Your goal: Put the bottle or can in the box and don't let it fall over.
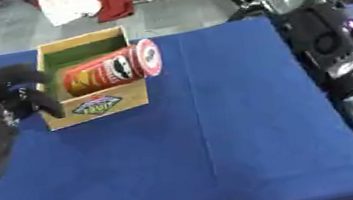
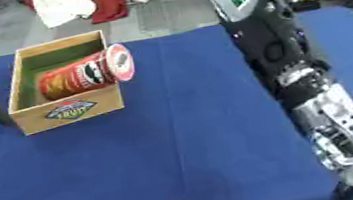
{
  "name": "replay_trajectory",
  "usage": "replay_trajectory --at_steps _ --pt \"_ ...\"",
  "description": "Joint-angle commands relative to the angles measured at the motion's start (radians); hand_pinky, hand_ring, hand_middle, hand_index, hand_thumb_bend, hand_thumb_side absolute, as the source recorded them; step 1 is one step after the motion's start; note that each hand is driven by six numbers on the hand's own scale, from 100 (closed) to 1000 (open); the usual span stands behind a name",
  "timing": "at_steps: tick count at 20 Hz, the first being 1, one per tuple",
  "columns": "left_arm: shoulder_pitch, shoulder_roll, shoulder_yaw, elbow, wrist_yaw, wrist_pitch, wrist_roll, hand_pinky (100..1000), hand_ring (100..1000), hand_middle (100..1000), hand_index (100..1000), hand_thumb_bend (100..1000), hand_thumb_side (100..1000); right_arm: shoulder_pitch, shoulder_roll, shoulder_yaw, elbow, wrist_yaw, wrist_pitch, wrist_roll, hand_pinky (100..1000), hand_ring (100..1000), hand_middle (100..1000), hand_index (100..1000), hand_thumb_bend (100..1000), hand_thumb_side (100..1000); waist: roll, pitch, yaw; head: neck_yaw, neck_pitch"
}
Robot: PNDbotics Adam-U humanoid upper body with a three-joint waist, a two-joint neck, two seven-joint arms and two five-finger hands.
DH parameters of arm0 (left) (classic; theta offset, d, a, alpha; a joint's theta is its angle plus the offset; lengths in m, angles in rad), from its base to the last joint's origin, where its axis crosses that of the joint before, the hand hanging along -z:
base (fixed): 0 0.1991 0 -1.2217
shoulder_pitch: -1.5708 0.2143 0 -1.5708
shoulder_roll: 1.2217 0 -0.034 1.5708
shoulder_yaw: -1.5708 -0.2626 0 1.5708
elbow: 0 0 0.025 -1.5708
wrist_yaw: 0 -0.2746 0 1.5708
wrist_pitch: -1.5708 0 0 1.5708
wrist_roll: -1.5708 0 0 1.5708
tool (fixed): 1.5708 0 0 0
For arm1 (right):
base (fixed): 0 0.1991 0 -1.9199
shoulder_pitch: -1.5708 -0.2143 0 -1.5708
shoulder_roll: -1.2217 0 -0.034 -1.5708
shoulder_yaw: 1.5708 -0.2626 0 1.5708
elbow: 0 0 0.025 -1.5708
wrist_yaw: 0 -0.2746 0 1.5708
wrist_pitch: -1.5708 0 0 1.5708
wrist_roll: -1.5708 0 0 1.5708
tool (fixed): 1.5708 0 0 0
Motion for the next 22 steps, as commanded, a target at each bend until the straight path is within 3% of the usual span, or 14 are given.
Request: replay_trajectory --at_steps 1,5,10,16,22 --pt "-0.001 0.024 0.012 -0.012 -0.012 -0.003 0.010 582 596 713 859 100 664 0.134 -0.057 -0.027 -0.183 -0.154 0.026 -0.018 676 751 784 985 294 449 0.003 -0.016 -0.011 0.038 0.010" --pt "0.015 0.035 0.023 -0.009 -0.024 -0.008 0.023 581 596 713 858 100 666 0.411 -0.002 -0.069 -0.330 -0.257 0.040 -0.068 634 706 736 963 237 431 0.007 -0.023 -0.040 0.100 0.011" --pt "0.030 0.040 0.024 -0.005 -0.032 -0.018 0.027 580 599 715 859 100 663 0.609 0.087 -0.086 -0.437 -0.293 0.031 -0.088 622 696 727 957 212 447 0.018 -0.036 -0.077 0.131 0.011" --pt "0.040 0.045 0.030 -0.002 -0.039 -0.024 0.035 577 604 714 858 100 676 0.743 0.130 -0.110 -0.416 -0.321 0.033 -0.132 594 667 698 936 177 428 0.026 -0.035 -0.104 0.160 0.011" --pt "0.042 0.043 0.027 0.000 -0.050 -0.027 0.033 577 605 715 858 100 680 0.747 0.144 -0.095 -0.415 -0.316 0.029 -0.147 591 663 693 932 154 422 0.030 -0.025 -0.107 0.175 0.011"
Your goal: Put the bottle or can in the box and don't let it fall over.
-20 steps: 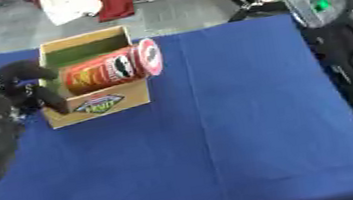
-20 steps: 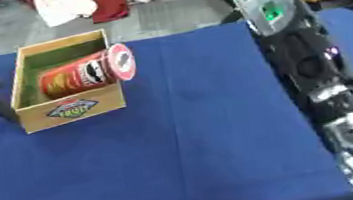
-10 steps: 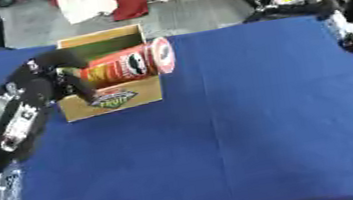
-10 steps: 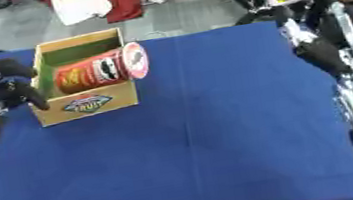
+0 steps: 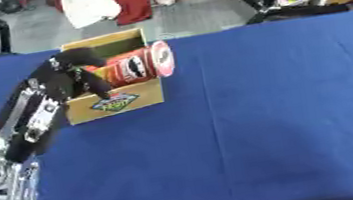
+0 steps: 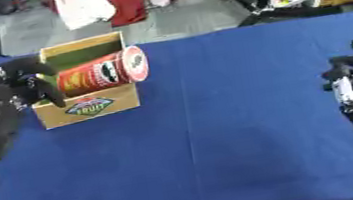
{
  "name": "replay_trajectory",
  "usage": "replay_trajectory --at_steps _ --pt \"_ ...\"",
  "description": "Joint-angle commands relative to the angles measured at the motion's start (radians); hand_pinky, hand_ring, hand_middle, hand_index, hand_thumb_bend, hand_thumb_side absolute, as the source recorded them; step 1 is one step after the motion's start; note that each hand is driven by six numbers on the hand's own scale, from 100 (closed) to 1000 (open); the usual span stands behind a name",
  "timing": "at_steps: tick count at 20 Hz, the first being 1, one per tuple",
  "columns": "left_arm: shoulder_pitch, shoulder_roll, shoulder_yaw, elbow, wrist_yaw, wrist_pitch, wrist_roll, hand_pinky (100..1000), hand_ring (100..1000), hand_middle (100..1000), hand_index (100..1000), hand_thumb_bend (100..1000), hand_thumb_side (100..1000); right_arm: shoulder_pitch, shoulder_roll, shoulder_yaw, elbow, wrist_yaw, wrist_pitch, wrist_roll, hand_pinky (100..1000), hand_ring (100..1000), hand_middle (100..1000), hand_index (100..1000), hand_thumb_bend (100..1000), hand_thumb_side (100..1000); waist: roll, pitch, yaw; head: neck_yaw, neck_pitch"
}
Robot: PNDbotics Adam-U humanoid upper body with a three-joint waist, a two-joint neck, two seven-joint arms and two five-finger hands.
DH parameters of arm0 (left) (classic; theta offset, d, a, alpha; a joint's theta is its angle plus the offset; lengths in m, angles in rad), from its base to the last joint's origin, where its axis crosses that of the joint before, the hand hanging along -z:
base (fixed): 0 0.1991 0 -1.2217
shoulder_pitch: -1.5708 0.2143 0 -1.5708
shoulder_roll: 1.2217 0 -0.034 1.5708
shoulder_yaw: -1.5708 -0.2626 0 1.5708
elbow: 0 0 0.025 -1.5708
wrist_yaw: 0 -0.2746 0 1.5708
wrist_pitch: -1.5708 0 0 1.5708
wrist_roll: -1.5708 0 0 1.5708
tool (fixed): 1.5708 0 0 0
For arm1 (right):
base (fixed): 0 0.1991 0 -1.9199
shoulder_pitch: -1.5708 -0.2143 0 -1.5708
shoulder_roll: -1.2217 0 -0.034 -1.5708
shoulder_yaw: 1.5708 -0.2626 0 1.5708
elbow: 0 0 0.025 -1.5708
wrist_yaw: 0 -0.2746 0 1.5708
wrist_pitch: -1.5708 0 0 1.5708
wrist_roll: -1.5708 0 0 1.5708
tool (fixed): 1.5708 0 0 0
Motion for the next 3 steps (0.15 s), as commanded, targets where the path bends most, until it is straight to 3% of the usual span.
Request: replay_trajectory --at_steps 1,3 --pt "-0.007 0.021 0.006 -0.007 -0.005 -0.004 0.002 577 605 715 858 100 680 -0.012 -0.004 0.008 -0.014 -0.001 -0.001 -0.001 590 662 692 932 151 422 0.002 -0.002 0.001 0.013 0.006" --pt "-0.007 0.020 0.004 -0.007 -0.006 -0.004 0.000 577 605 715 858 100 681 -0.011 -0.003 0.011 -0.012 -0.002 0.000 0.001 590 660 690 931 149 419 0.003 -0.003 -0.002 0.017 0.006"
